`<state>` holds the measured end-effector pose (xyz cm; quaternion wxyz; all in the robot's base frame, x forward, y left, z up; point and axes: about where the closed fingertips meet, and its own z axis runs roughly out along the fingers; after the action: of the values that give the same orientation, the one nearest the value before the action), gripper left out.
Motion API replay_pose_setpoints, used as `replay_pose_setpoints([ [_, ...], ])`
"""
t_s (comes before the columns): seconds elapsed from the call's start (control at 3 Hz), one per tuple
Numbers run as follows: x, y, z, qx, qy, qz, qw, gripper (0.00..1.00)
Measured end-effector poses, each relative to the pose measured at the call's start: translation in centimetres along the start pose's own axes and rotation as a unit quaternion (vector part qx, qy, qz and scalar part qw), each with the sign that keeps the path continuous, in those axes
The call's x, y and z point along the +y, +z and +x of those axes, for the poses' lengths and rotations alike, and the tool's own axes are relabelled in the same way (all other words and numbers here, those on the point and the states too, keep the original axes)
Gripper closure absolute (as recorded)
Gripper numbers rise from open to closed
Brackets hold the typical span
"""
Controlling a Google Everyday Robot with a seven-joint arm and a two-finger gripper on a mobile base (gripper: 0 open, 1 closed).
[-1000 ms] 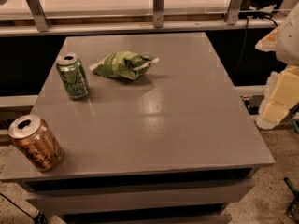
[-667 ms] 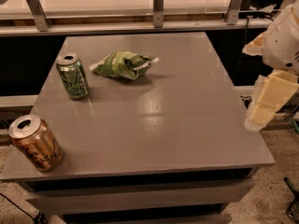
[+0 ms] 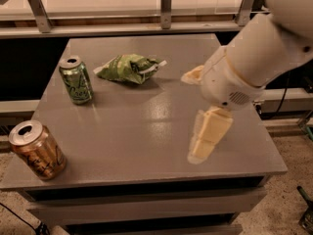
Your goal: Pick orange can
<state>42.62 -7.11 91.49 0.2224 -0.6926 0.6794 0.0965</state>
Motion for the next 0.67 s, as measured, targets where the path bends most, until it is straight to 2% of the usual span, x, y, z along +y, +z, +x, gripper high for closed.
replay_pose_setpoints([
  [0.33,1.7,4.0,-5.5,-0.061,-0.029,-0.042,0.9968,0.00],
  [0.67,3.2,6.4,-10.9,-0.111,-0.055,-0.076,0.9894,0.00],
])
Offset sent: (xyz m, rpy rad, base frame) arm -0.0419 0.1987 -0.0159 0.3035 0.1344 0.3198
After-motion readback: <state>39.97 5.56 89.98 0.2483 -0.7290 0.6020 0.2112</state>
